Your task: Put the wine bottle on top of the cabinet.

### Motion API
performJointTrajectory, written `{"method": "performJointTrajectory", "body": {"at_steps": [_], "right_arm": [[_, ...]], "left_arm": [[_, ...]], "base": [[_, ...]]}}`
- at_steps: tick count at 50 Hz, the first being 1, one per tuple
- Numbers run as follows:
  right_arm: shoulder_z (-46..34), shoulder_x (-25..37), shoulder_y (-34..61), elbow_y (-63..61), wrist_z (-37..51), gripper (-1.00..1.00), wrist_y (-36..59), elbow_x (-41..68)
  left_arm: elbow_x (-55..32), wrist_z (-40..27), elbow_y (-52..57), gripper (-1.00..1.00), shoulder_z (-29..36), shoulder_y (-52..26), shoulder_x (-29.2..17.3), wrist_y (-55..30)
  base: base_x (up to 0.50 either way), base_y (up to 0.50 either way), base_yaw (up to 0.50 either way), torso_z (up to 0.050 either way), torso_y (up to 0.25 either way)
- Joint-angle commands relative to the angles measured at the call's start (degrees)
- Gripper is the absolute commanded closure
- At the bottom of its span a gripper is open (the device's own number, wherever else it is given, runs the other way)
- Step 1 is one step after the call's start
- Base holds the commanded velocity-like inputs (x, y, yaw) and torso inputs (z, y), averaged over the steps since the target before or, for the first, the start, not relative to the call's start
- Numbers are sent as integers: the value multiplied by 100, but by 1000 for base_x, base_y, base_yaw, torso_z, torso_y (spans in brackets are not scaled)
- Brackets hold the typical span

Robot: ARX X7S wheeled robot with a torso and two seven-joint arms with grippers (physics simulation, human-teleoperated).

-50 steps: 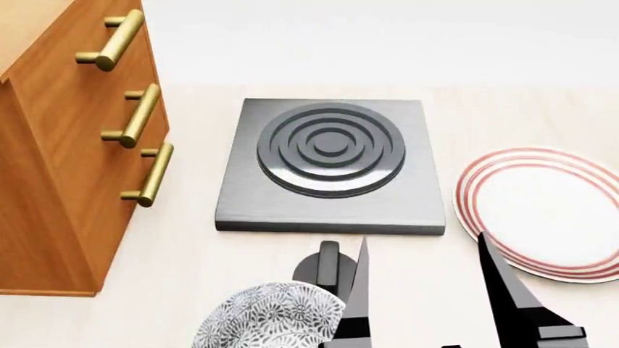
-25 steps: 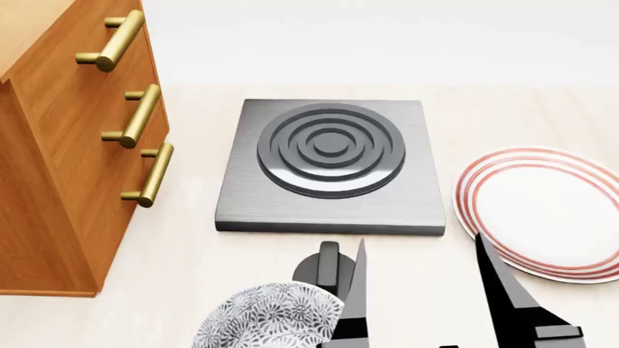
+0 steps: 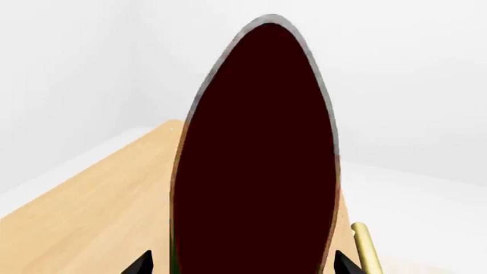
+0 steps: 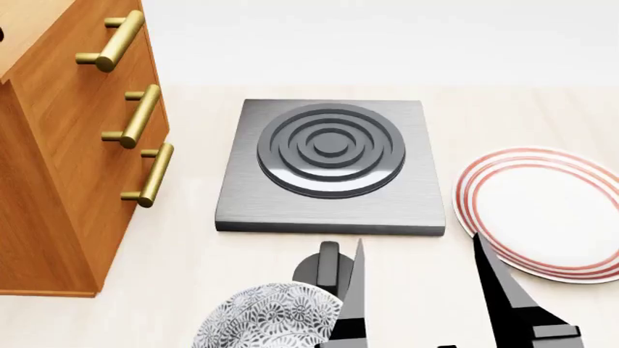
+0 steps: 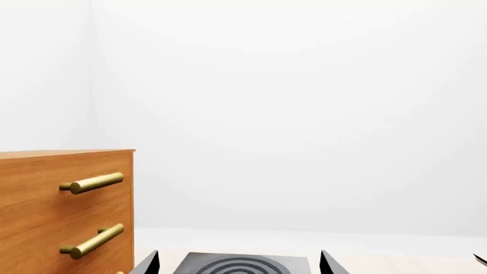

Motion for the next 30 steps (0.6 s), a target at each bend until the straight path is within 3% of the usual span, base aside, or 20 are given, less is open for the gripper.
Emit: {"method": "performJointTrajectory", "body": {"at_steps": [1,19,30], "right_arm": [[-12,17,1,3,17,-100,-21,10],[-72,32,6,37,31,-100,-55,0],[-125,46,24,18,52,-100,-34,-8]], "left_arm": [[-103,-94,-38,-100,-38,44,-14,-11],[-140,-98,18,-100,-97,160,-40,66],[-146,-593,1793,-100,-223,1114,-307,482]], "base": [[0,0,0,0,0],[0,0,0,0,0],[0,0,0,0,0]]}}
